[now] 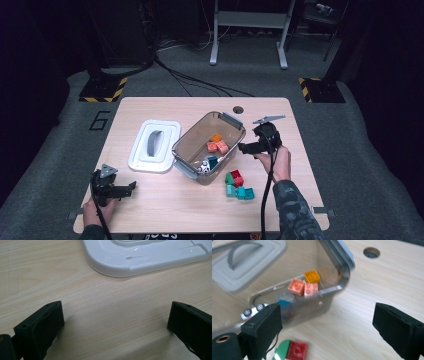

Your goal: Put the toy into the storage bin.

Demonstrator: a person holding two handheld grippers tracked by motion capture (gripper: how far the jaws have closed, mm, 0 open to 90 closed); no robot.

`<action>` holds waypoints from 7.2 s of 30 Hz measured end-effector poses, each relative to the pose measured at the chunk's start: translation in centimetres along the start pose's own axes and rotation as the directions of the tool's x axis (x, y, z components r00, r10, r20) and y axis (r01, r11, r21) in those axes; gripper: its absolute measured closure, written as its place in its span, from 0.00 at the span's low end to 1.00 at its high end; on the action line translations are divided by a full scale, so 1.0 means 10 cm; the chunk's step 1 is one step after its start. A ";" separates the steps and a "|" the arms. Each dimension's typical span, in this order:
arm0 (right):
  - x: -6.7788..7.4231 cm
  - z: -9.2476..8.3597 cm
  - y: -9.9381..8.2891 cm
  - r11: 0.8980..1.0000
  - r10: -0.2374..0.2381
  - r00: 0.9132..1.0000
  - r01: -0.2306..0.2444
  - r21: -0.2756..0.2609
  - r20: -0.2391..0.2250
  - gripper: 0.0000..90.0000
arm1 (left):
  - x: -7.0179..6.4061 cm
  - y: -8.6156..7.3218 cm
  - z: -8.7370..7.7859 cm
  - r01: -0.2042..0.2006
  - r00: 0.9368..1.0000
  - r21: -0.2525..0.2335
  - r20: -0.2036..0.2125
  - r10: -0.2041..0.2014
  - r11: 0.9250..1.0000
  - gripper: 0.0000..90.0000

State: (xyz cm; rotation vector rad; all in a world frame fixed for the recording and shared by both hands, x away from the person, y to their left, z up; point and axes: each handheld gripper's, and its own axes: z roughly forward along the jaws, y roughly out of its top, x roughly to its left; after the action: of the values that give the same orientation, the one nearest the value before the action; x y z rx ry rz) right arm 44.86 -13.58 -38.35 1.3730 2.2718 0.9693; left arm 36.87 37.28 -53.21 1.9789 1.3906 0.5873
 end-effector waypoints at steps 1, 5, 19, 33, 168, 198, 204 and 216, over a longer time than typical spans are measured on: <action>-0.02 0.01 -0.06 1.000 0.003 1.000 -0.003 0.003 0.004 0.07 | 0.00 0.00 0.00 0.000 1.000 -0.001 0.000 0.000 1.000 0.00; -0.07 0.05 -0.34 0.999 0.030 0.999 -0.030 0.022 0.016 0.05 | 0.00 0.00 0.00 -0.001 1.000 0.000 0.003 0.001 1.000 0.00; -0.04 0.23 -1.21 0.988 0.079 0.996 -0.085 0.130 0.048 0.04 | 0.00 0.00 0.00 -0.002 1.000 0.001 -0.002 0.002 1.000 0.00; -0.02 0.23 -1.40 0.986 0.079 0.994 -0.089 0.144 0.077 0.21 | 0.00 0.00 0.00 0.003 1.000 -0.003 0.000 -0.003 1.000 0.00; 0.47 0.44 0.40 0.979 -0.187 0.980 0.180 0.101 0.073 0.65 | 0.00 -0.01 -0.01 -0.009 1.000 -0.001 0.006 0.009 1.000 0.01; 0.32 -0.01 0.02 0.998 -0.056 0.998 0.056 -0.032 -0.006 0.15 | 0.00 -0.01 -0.01 -0.009 1.000 0.000 0.005 0.009 1.000 0.01; 0.21 0.02 -0.30 1.000 -0.014 1.000 0.014 -0.005 -0.026 0.09 | 0.00 -0.01 -0.01 -0.009 1.000 -0.001 0.005 0.009 1.000 0.01; 0.22 0.13 -0.80 0.998 0.007 0.999 -0.005 0.055 -0.042 0.00 | 0.00 -0.01 -0.01 -0.009 1.000 -0.001 0.005 0.009 1.000 0.01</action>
State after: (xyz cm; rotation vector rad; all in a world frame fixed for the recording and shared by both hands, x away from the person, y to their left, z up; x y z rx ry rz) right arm 39.28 -13.69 -44.64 1.3948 2.3430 0.9530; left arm 36.79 37.30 -53.20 1.9861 1.3785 0.5862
